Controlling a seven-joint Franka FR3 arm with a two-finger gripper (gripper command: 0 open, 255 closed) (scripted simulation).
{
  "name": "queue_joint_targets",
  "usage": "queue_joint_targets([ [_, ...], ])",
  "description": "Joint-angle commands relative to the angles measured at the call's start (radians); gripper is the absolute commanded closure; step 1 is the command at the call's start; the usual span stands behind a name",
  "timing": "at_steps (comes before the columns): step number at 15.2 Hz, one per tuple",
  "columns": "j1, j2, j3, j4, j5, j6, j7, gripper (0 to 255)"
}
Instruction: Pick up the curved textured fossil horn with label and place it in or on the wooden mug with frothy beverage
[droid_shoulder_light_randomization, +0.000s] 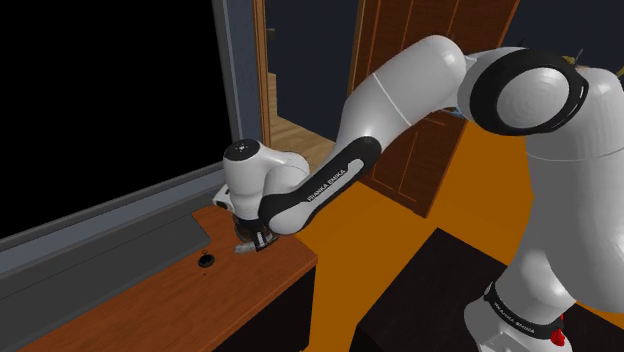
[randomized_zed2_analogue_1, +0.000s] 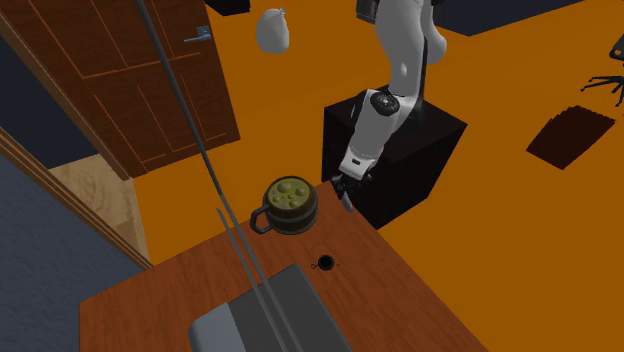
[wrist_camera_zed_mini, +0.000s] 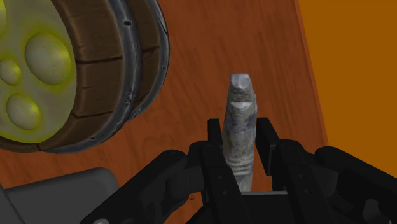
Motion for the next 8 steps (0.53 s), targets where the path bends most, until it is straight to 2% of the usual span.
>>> queue_joint_targets([
  [1, -0.002, -0.019, 0.006, 0.0, 0.009, -0.019, -0.006, 255],
  [8, -0.013, -0.079, 0.023, 0.01, 0.039, -0.085, -0.035, 255],
])
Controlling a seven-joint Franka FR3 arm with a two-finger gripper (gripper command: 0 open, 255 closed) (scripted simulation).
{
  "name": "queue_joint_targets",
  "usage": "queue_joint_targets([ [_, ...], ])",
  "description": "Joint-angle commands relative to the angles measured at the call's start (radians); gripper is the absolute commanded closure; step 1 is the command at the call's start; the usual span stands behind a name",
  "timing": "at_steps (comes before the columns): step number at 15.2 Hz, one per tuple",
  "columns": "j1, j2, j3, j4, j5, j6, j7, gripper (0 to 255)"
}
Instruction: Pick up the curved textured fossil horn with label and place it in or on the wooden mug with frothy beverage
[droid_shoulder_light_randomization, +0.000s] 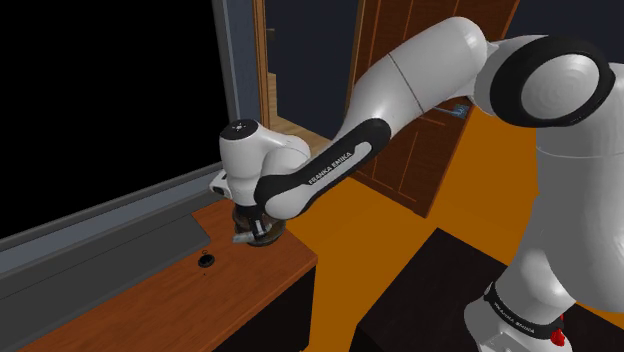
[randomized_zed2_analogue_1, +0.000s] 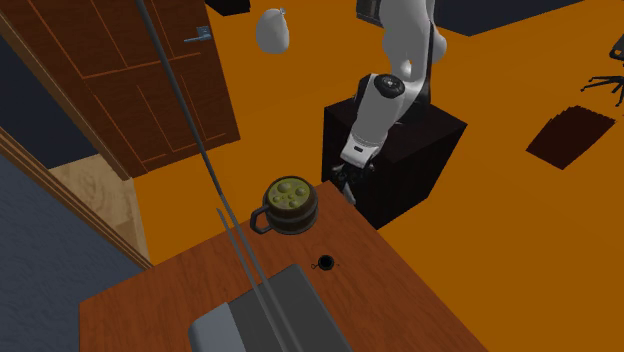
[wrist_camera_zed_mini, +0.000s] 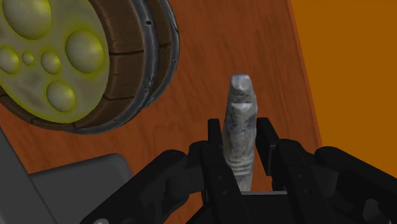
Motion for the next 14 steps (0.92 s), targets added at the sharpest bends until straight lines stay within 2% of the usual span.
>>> queue_joint_targets([
  [1, -0.002, -0.017, 0.005, 0.002, 0.009, -0.019, -0.006, 255],
  [11, -0.012, -0.087, 0.023, 0.036, 0.047, -0.118, -0.044, 255],
  [14, -0.044, -0.038, 0.004, 0.112, 0.049, -0.134, -0.105, 255],
])
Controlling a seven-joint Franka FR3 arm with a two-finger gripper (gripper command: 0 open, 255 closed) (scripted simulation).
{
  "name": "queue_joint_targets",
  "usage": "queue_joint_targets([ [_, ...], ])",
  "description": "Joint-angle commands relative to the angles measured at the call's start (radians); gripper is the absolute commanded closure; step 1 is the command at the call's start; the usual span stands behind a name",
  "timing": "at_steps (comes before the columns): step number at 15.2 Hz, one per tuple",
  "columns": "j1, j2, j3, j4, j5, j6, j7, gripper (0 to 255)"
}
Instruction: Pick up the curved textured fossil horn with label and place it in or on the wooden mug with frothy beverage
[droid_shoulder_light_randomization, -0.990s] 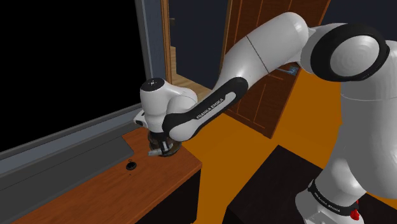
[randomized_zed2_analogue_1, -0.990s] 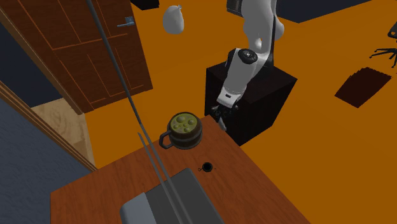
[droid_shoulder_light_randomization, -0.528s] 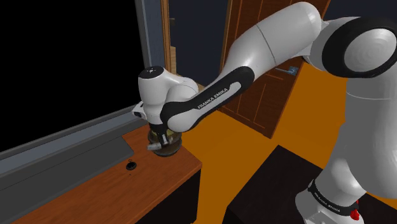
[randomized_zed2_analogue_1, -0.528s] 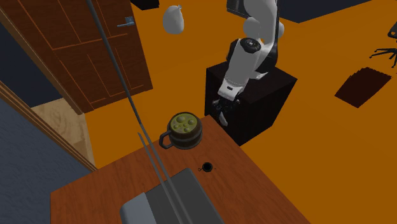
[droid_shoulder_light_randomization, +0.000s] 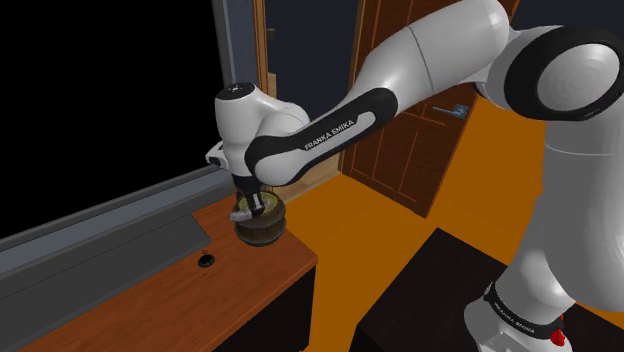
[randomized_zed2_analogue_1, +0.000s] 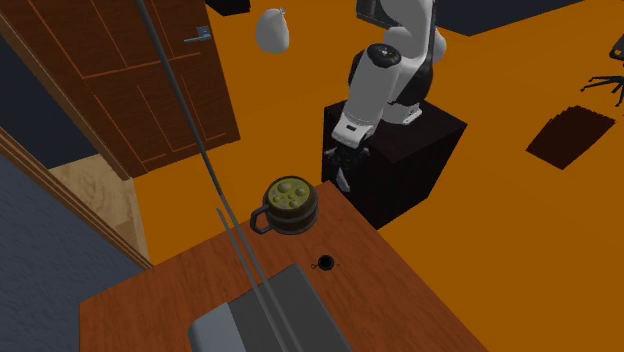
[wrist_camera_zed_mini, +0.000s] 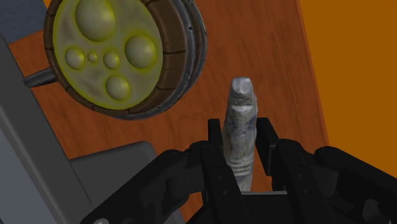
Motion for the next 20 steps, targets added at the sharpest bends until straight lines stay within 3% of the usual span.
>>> queue_joint_targets([
  [1, -0.022, 0.034, -0.012, 0.053, 0.002, -0.012, -0.042, 255],
  [8, -0.086, 0.189, -0.045, 0.301, 0.011, -0.084, -0.179, 255],
  [12, -0.116, 0.316, -0.061, 0.513, 0.018, -0.157, -0.262, 255],
  [20, -0.116, 0.355, -0.069, 0.471, 0.005, -0.077, -0.245, 255],
])
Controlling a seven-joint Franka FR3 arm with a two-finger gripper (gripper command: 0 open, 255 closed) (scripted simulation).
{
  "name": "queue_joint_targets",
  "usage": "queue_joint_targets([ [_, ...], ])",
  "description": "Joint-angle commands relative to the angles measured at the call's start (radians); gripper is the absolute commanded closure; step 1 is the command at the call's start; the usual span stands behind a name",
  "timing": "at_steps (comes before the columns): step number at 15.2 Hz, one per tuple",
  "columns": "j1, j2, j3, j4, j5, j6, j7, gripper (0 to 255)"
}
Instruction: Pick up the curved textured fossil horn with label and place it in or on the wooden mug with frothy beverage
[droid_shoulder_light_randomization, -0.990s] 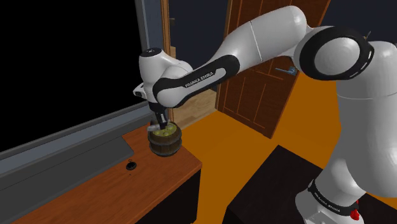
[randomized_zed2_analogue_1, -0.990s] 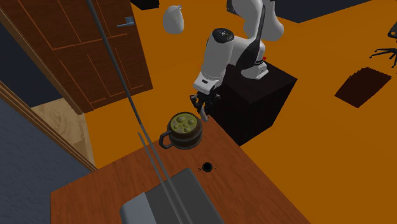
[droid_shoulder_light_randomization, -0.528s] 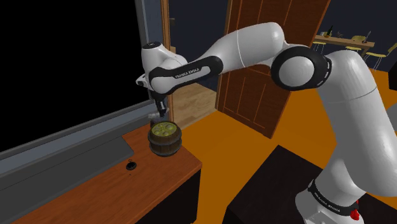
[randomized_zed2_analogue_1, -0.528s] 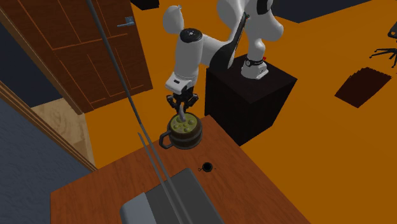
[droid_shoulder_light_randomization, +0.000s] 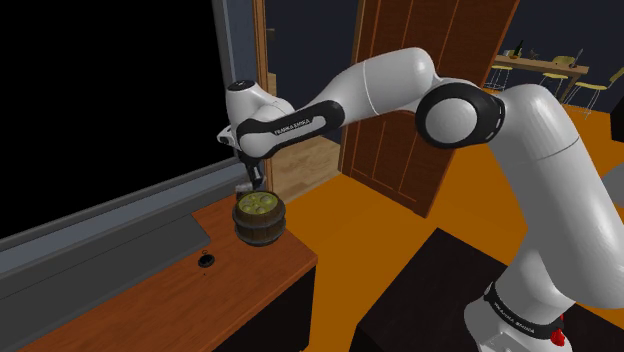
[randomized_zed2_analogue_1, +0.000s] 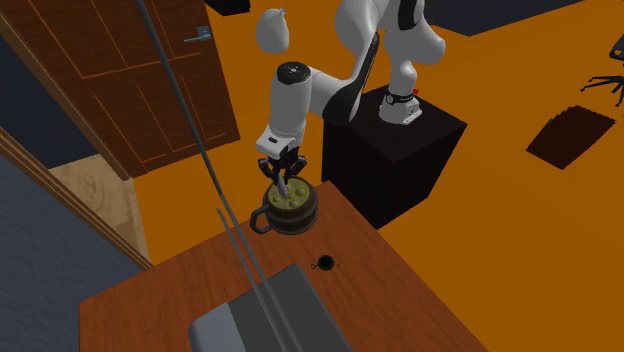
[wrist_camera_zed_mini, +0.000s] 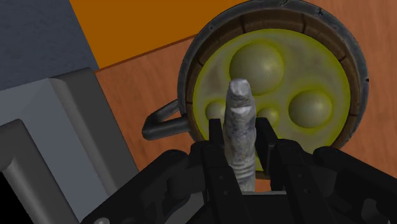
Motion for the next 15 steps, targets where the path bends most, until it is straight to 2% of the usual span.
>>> queue_joint_targets([
  [1, 0.0, 0.01, -0.002, -0.008, -0.003, 0.019, 0.004, 255],
  [6, 0.002, 0.04, -0.008, -0.023, -0.011, 0.062, 0.014, 255],
  [14, 0.002, 0.04, -0.008, -0.022, -0.011, 0.062, 0.014, 255],
  [15, 0.002, 0.04, -0.008, -0.022, -0.011, 0.062, 0.014, 0],
])
